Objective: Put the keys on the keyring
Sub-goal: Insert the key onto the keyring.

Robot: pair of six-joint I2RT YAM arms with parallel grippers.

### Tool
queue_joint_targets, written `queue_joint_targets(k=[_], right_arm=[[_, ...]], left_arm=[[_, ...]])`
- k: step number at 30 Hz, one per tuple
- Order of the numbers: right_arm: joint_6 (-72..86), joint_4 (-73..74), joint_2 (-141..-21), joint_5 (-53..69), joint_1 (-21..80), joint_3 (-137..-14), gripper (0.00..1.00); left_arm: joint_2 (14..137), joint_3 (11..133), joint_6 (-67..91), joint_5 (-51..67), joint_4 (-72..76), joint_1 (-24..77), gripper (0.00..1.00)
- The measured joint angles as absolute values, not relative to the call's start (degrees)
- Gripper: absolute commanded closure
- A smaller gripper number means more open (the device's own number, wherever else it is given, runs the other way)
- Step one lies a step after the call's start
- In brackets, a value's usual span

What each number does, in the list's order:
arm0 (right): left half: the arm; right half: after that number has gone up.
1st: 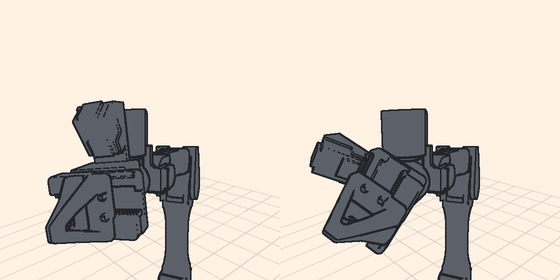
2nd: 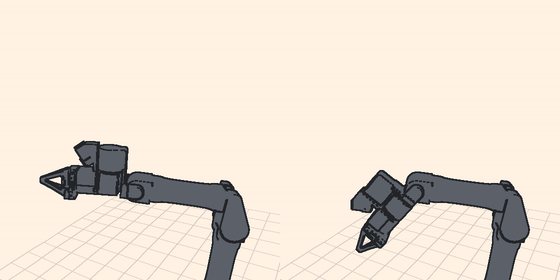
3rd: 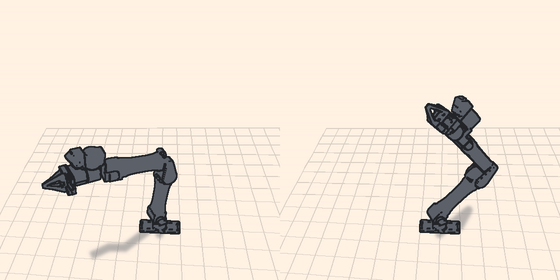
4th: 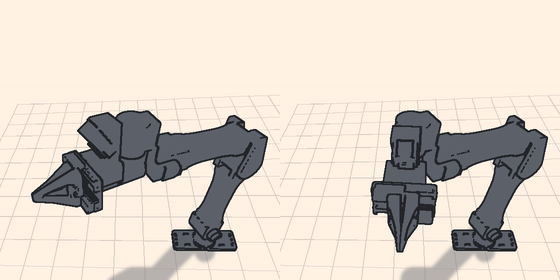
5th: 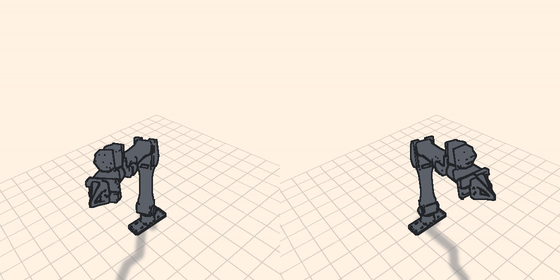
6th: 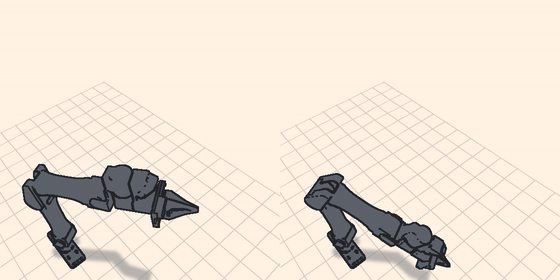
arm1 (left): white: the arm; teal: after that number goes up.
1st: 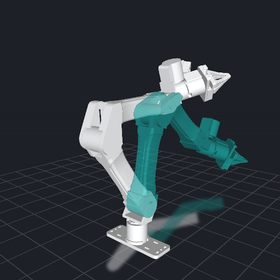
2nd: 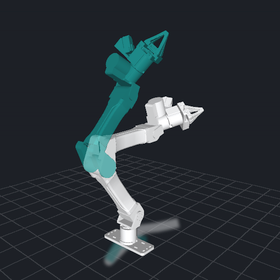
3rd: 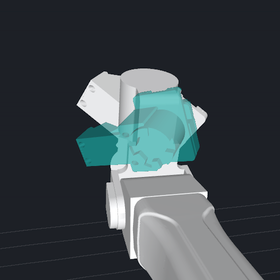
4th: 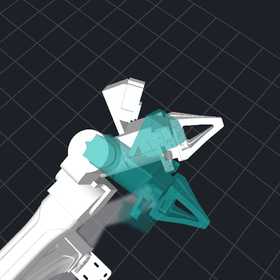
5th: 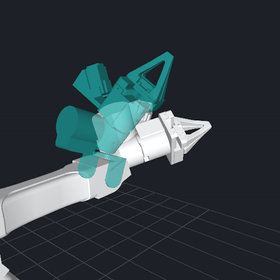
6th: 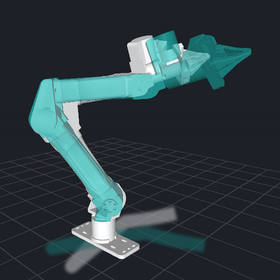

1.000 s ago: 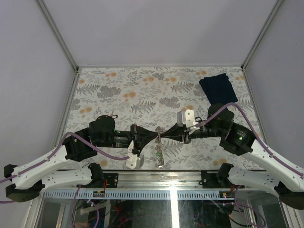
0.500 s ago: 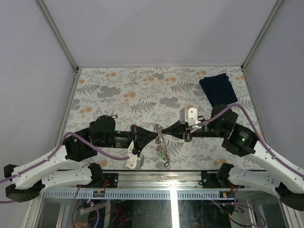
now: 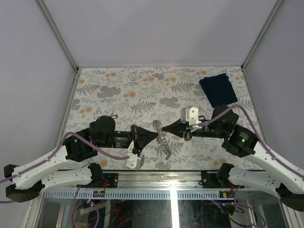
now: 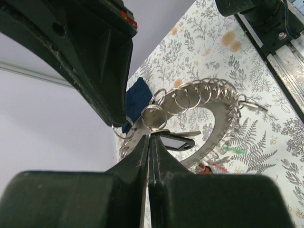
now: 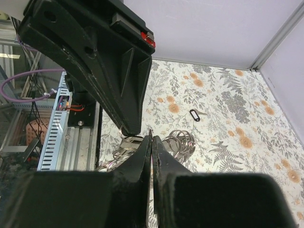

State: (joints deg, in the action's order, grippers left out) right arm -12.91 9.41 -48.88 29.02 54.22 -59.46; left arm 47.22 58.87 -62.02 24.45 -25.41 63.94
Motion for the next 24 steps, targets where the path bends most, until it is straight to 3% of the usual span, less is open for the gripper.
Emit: queue_joint_targets(k=[24], right_arm=[[-13.52, 11.2, -51.16, 38.52, 54.19, -59.59, 1.0]], left_arm=[[45.67, 56.58, -61.49, 21.12, -22.68, 63.94, 1.0]])
